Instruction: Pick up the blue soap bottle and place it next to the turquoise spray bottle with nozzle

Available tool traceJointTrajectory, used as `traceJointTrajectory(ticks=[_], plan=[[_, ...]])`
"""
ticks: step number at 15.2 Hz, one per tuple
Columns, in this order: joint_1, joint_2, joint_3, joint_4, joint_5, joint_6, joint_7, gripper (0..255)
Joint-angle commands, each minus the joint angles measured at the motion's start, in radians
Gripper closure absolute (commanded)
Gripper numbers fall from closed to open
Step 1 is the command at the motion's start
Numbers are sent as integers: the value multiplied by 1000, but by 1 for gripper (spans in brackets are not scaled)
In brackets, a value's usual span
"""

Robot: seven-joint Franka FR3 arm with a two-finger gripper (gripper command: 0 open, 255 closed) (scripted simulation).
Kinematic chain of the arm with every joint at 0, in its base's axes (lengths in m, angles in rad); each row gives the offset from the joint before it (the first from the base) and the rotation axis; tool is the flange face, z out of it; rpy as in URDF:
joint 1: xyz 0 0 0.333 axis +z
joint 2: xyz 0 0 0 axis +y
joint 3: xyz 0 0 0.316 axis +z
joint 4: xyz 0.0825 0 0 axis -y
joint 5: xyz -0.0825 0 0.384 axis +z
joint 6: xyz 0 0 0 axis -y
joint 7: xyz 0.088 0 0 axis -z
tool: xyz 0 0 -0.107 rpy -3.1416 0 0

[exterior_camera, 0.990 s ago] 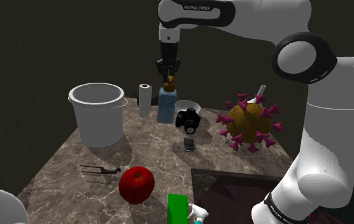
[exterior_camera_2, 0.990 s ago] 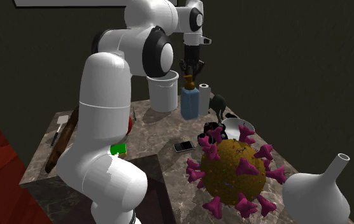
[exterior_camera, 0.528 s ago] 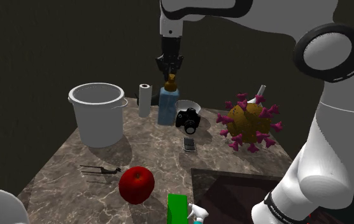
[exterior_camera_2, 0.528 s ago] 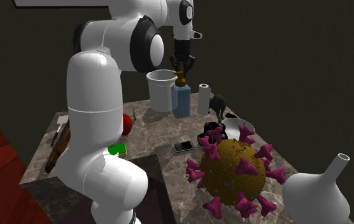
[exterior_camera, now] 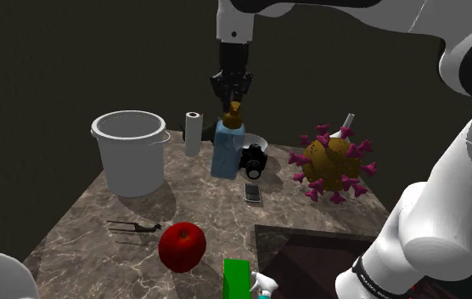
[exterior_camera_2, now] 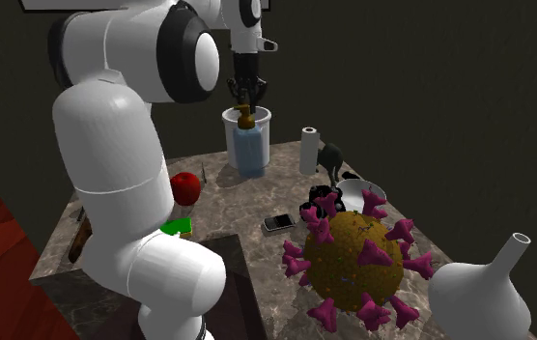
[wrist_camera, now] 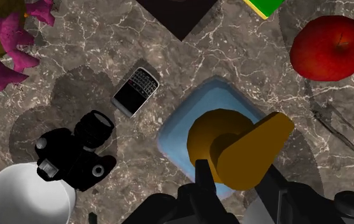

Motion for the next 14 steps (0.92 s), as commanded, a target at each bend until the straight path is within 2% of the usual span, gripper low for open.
traceJointTrajectory(ticks=[1, 7, 14], plan=[[18, -43, 18, -32, 8, -11, 36, 255], [68, -162, 74, -112, 43, -48, 141, 255], [128, -263, 151, -147, 94, -106, 277, 255]])
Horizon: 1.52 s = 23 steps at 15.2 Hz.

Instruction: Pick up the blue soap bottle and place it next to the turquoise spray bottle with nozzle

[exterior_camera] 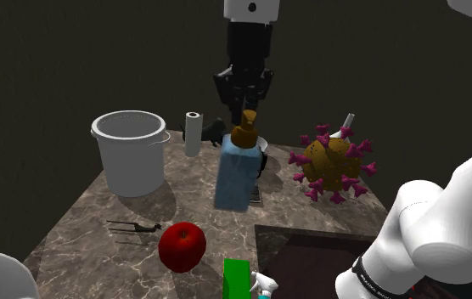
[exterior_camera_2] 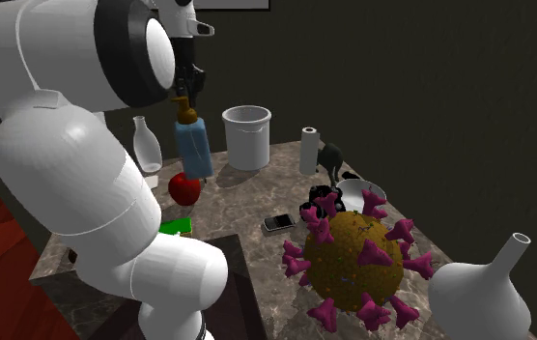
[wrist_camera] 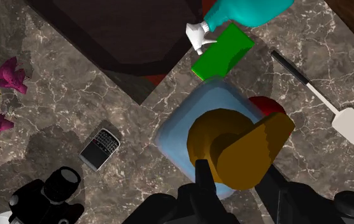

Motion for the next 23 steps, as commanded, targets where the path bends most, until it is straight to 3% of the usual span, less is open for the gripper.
traceJointTrajectory(ticks=[1, 12, 23], plan=[[17, -19, 24, 9, 15, -25, 43, 255], [104, -68, 176, 83, 101, -122, 297, 255], [185, 36, 386, 305, 131, -206, 622, 255]])
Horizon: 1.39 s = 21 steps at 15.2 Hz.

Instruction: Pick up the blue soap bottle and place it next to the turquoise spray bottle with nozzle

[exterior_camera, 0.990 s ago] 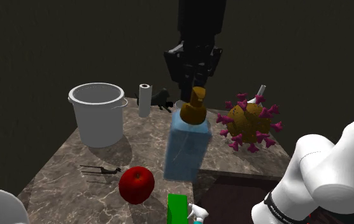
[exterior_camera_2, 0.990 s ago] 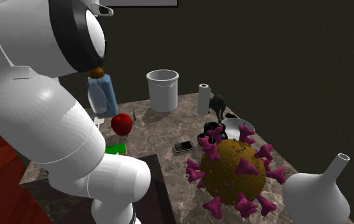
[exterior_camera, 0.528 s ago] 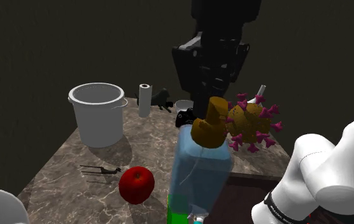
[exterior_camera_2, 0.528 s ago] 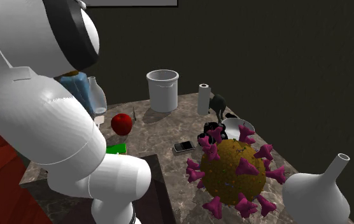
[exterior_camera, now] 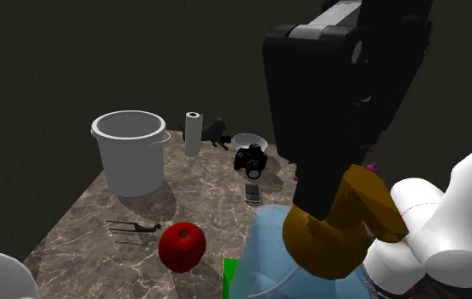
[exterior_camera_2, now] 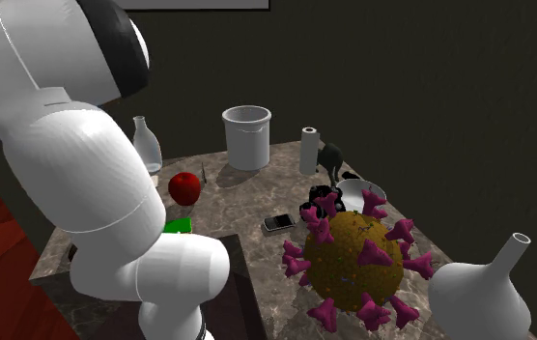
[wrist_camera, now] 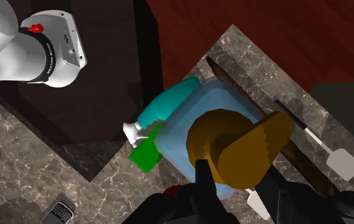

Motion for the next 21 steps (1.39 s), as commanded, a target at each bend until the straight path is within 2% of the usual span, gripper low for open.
traceJointTrajectory(ticks=[1, 5, 8, 10, 11, 12, 16, 21], plan=[[16, 37, 45, 61, -7, -20, 70, 255], [66, 148, 154, 198, -56, -51, 229, 255], [140, 271, 243, 331, -139, -85, 370, 255], [228, 376, 295, 445, -224, -122, 472, 255], [289, 435, 313, 514, -275, -147, 523, 255], [385, 515, 326, 618, -349, -190, 583, 255], [283, 416, 316, 438, -257, -85, 533, 255], [209, 323, 302, 273, -180, 15, 478, 255]])
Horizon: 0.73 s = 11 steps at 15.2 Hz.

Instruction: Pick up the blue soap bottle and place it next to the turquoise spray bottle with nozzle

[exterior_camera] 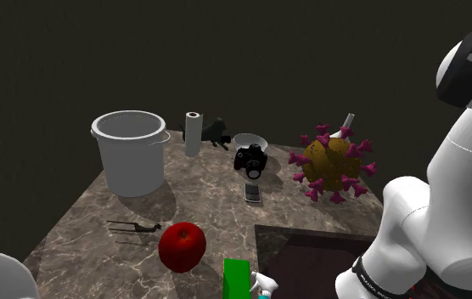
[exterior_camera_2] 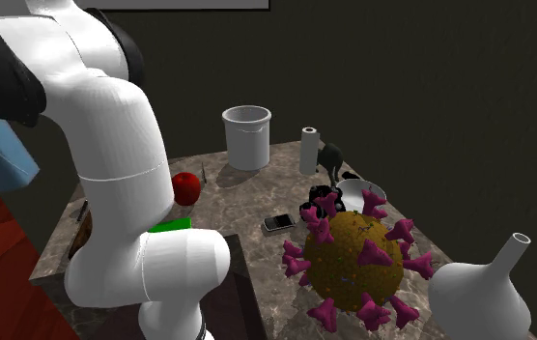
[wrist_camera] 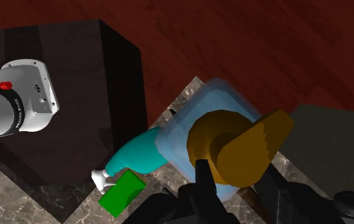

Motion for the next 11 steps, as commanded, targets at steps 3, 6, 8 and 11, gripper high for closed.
traceJointTrajectory(ticks=[3, 6, 8, 11], plan=[[-36, -58, -14, -109, 46, 70, -38, 255], [-53, -96, -25, -183, 75, 117, -64, 255], [-61, -119, -32, -228, 91, 148, -79, 255], [-69, -147, -40, -293, 111, 192, -99, 255]])
